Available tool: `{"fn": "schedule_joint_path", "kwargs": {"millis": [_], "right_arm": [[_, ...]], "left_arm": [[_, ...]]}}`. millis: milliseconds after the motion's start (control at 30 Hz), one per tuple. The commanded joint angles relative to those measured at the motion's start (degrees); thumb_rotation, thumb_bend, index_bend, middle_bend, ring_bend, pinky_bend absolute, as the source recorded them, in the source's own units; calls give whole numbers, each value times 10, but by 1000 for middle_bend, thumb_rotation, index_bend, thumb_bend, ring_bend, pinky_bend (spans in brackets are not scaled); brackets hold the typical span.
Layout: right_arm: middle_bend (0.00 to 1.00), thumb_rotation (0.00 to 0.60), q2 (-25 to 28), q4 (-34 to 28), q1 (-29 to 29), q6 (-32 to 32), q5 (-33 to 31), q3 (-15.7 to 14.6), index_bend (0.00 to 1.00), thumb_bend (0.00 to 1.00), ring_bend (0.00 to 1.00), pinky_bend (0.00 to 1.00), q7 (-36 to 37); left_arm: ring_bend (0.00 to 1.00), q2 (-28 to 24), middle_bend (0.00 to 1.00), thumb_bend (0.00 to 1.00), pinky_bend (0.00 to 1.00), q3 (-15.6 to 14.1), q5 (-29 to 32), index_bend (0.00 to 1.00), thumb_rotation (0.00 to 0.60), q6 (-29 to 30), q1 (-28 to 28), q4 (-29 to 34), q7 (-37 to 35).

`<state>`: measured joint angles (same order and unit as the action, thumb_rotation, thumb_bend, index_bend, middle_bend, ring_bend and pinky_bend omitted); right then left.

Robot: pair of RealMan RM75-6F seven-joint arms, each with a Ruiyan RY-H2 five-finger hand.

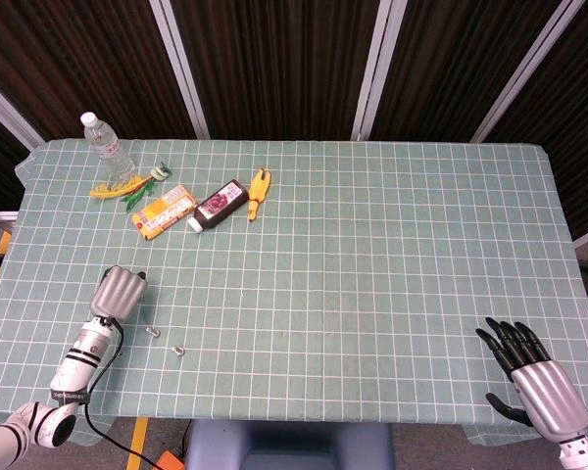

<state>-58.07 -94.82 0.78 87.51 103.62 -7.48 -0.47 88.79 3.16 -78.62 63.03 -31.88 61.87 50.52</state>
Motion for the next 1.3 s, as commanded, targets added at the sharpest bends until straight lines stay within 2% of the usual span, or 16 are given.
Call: {"fn": "schedule_joint_path", "kwargs": {"millis": [33,167,300,433,1300], "right_arm": [[0,600,1,0,-1,2,2,-1,0,309,0,0,2],[0,600,2,1,-1,4,3,-1,0,309,0,0,5],[0,600,4,3,-2,8,5,-1,0,309,0,0,10],[0,600,5,3,-2,10,6,-1,0,309,0,0,12],[0,600,4,3,-1,4,8,-3,0,309,0,0,10]], "left_arm": [[1000,1,1000,389,1000,5,35,588,600,6,2,32,98],[1000,8,1000,397,1000,7,50,588,600,6,1,32,138],[1000,28,1000,408,1000,11,80,589,600,13,2,23,215],[1000,37,1000,408,1000,8,98,588,600,10,2,18,243],[1000,50,1000,406,1000,-10,115,570,600,9,-7,8,259]]}}
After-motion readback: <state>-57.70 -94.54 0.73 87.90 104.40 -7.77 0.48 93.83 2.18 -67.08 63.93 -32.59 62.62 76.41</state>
